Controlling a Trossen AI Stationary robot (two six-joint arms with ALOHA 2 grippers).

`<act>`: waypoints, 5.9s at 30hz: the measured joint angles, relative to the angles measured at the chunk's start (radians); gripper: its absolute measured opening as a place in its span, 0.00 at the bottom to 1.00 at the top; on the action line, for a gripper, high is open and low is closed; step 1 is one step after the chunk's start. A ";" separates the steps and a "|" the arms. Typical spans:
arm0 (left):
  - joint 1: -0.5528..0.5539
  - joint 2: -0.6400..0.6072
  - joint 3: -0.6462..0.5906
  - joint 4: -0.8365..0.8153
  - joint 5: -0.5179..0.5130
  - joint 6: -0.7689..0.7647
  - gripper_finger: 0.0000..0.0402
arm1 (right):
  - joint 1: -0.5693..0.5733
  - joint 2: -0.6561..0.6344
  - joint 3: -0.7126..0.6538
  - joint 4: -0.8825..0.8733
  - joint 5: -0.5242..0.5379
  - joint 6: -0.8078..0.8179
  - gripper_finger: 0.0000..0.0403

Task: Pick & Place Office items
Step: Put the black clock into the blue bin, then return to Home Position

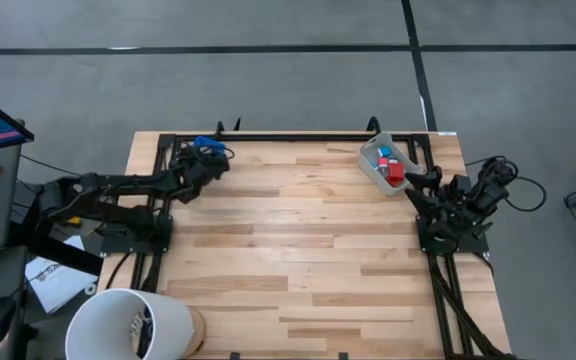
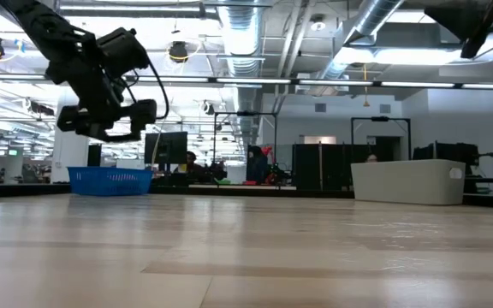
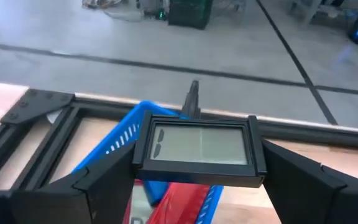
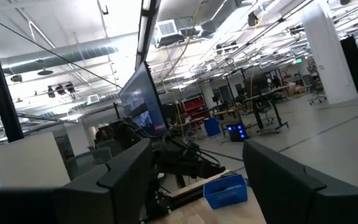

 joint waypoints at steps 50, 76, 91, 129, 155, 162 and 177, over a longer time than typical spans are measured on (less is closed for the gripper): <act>-0.424 -0.680 -0.468 0.649 0.627 0.679 0.81 | 0.142 0.000 0.083 0.070 0.066 -0.068 0.61; -0.423 -1.099 -0.460 0.122 0.928 0.739 0.81 | 0.239 0.000 0.096 0.059 0.121 -0.100 0.61; -0.423 -0.966 -0.461 0.134 0.924 0.757 0.81 | 0.402 0.000 0.096 -0.148 0.104 -0.031 0.61; -0.423 -0.918 -0.461 0.150 0.926 0.758 0.81 | -0.716 -0.002 -0.148 -0.530 -1.163 0.354 0.61; -0.423 -0.918 -0.461 0.163 0.925 0.758 0.81 | -0.722 0.024 -0.150 -0.553 -1.014 0.705 0.61; -0.423 -0.918 -0.461 0.163 0.925 0.758 0.81 | -0.722 0.024 -0.150 -0.553 -1.014 0.705 0.61; -0.423 -0.918 -0.461 0.163 0.925 0.758 0.81 | -0.722 0.024 -0.150 -0.553 -1.014 0.707 0.61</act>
